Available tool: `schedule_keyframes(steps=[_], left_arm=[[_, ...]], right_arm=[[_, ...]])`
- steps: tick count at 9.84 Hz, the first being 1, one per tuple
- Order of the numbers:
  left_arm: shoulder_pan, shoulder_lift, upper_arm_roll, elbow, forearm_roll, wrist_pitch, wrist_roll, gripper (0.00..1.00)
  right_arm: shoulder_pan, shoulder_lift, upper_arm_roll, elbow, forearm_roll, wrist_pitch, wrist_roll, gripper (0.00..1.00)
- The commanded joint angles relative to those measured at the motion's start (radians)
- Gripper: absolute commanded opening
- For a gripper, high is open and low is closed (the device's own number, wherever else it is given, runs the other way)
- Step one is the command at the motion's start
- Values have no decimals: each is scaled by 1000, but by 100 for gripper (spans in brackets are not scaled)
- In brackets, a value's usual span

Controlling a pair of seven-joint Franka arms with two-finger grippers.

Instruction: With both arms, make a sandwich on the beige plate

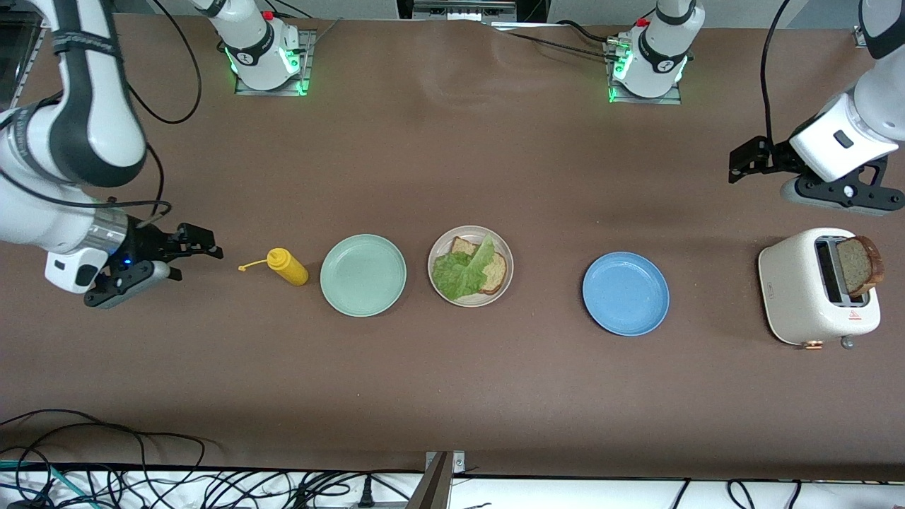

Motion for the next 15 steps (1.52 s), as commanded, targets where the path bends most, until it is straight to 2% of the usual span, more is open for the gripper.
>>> schedule_keyframes(steps=[1, 3, 4, 6, 7, 8, 9, 11, 13, 15], left_arm=[[61, 50, -4, 38, 28, 5, 6, 100], [60, 52, -6, 40, 30, 5, 4, 100], [69, 63, -3, 40, 31, 7, 6, 100], [173, 156, -3, 84, 28, 7, 10, 100], [219, 202, -3, 122, 31, 7, 45, 100], [270, 242, -3, 153, 57, 13, 93, 100], [306, 279, -3, 170, 92, 57, 146, 100], [383, 332, -3, 170, 132, 212, 220, 100], [417, 397, -3, 173, 123, 263, 196, 100], [434, 437, -3, 173, 123, 286, 176, 98]], right_arm=[[-45, -80, 91, -39, -84, -36, 241, 100], [-85, -135, 108, -44, -122, -177, 305, 100], [-125, -184, 146, -57, -163, -252, 319, 100], [-154, -261, 175, -61, -245, -406, 418, 100], [-192, -299, 203, -61, -257, -438, 403, 100], [-206, -304, 198, -49, -263, -437, 361, 100], [-204, -304, 175, -47, -304, -426, 353, 100], [-200, -306, 111, -44, -322, -422, 354, 100], [-188, -309, 33, -42, -284, -417, 351, 100], [-188, -311, 16, -12, -244, -417, 368, 100]])
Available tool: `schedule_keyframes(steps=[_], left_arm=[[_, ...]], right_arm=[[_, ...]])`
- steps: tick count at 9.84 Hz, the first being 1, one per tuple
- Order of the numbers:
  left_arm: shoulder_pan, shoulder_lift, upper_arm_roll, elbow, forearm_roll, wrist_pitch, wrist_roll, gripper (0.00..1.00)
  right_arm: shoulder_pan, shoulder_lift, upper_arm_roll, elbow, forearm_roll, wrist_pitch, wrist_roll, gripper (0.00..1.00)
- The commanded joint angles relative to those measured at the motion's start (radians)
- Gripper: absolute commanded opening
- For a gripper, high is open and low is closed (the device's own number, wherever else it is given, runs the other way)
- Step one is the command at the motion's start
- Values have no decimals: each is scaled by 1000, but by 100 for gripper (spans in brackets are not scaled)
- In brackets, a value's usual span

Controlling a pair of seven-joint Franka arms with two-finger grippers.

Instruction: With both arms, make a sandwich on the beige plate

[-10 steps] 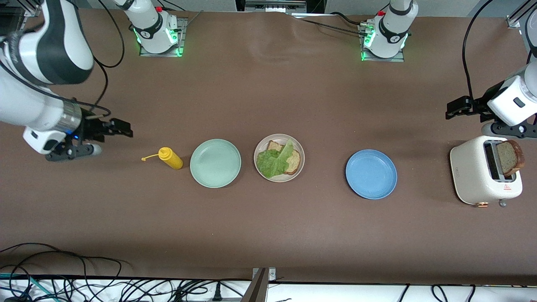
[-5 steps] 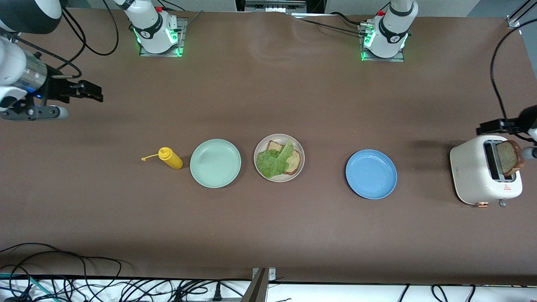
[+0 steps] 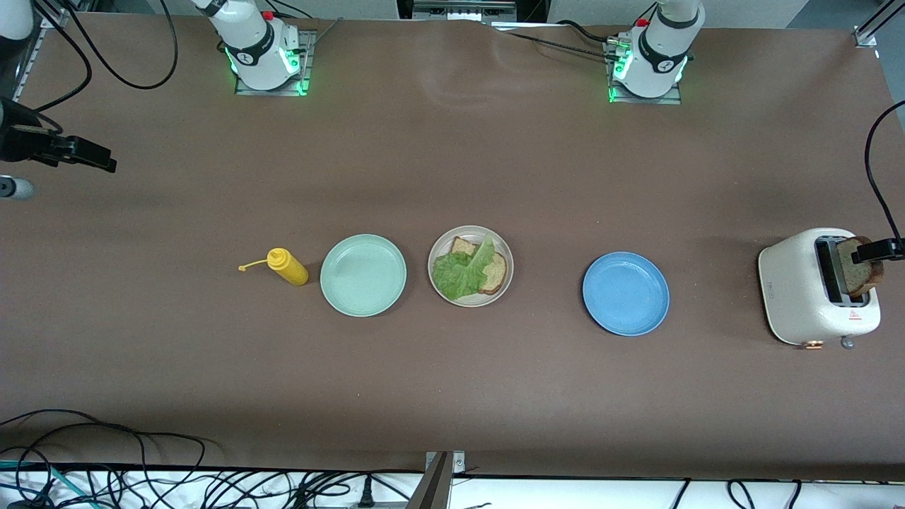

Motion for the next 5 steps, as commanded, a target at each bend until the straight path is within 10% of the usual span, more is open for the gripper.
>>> schedule_keyframes(steps=[1, 3, 5], left_arm=[[9, 56, -12, 39, 31, -1, -22, 94], [9, 64, -9, 37, 44, 4, -19, 23], [11, 58, -11, 37, 119, -2, -9, 0]], right_arm=[[5, -17, -2, 12, 30, -3, 9, 100], [5, -18, 1, 18, 92, -9, 21, 100], [15, -6, 17, 58, 56, -26, 119, 100]])
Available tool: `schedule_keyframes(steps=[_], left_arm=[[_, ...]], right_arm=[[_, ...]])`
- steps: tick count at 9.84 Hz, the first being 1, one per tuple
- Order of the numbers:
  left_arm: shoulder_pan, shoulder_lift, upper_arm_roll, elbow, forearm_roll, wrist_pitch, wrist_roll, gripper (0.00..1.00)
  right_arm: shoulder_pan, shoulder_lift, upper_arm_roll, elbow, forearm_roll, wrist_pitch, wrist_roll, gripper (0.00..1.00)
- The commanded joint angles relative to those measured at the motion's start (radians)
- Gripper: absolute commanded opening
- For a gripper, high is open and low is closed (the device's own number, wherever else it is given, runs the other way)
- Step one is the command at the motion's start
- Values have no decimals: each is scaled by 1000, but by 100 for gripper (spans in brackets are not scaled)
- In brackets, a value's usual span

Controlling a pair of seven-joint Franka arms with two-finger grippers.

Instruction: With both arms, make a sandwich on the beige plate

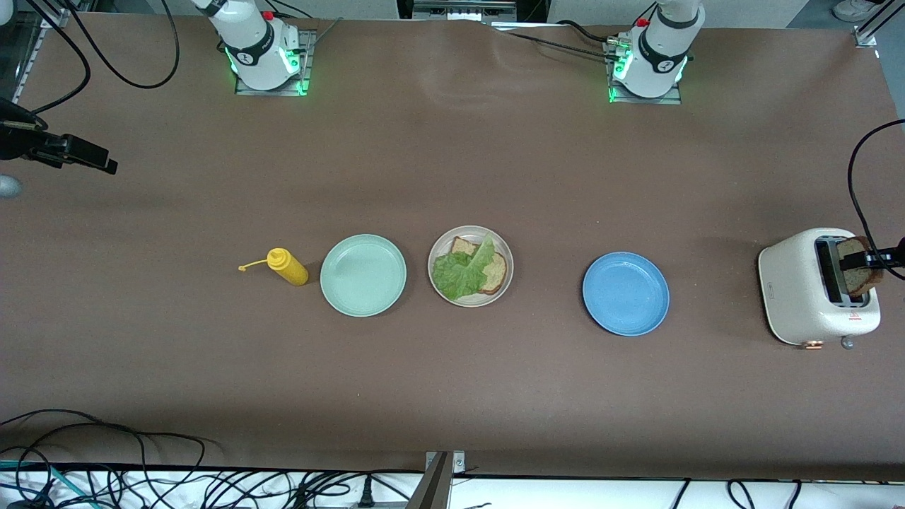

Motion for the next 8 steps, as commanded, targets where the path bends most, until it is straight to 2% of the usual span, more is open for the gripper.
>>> schedule_keyframes(steps=[1, 4, 7, 8], left_arm=[[10, 3, -8, 25, 53, -17, -4, 0], [14, -32, -12, 30, 53, -46, -10, 0], [3, -144, -28, 37, 48, -177, -10, 0], [-6, -162, -58, 71, 40, -228, -8, 0]], right_arm=[[23, -1, 21, 35, -44, -25, 58, 100], [29, 0, 21, 32, -43, -25, 52, 100], [29, 5, 18, 35, -37, -25, 46, 100], [28, 8, 14, 43, -38, -22, 46, 100]])
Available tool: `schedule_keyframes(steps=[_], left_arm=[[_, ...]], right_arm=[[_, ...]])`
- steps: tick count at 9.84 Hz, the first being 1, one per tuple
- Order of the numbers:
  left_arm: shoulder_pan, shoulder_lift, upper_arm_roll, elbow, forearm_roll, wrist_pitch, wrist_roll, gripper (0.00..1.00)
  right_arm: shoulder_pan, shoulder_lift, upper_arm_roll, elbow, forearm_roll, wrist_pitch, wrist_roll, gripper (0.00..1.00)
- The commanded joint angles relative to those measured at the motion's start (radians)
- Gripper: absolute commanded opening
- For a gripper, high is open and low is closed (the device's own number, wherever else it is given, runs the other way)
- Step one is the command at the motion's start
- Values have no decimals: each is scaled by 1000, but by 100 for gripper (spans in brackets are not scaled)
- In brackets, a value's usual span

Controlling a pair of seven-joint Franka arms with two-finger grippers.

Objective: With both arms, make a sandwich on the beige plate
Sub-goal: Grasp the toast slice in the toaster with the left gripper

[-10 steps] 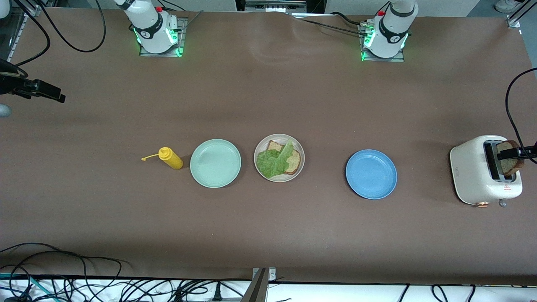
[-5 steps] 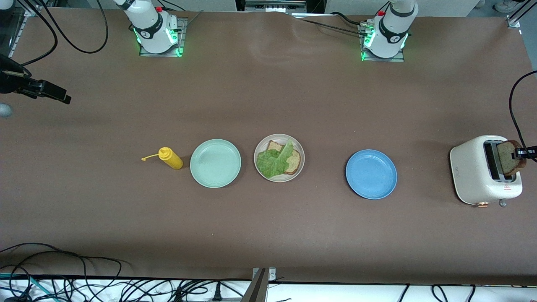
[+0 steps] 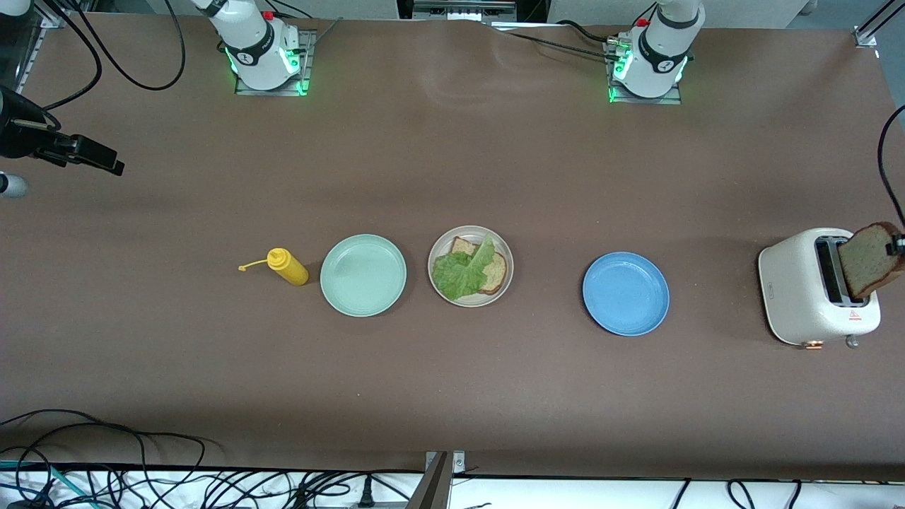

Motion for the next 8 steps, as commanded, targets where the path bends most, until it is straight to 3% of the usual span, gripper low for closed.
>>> schedule_keyframes(steps=[1, 3, 4, 6, 8], left_arm=[[-12, -54, -85, 53, 19, -122, -12, 0], [-12, -54, -203, 113, -18, -223, -19, 0], [-12, -53, -230, 114, -121, -250, -27, 0], [-63, -31, -236, 85, -297, -279, -61, 0], [-170, -16, -238, 66, -429, -309, -229, 0]], right_arm=[[1, 20, -5, 35, -9, -8, 11, 100], [7, 48, 1, 68, -12, -8, 22, 100], [12, 49, -1, 68, -9, -11, 23, 100], [18, 52, -1, 66, -8, -16, 25, 100], [27, 58, 2, 68, -37, -11, 20, 100]])
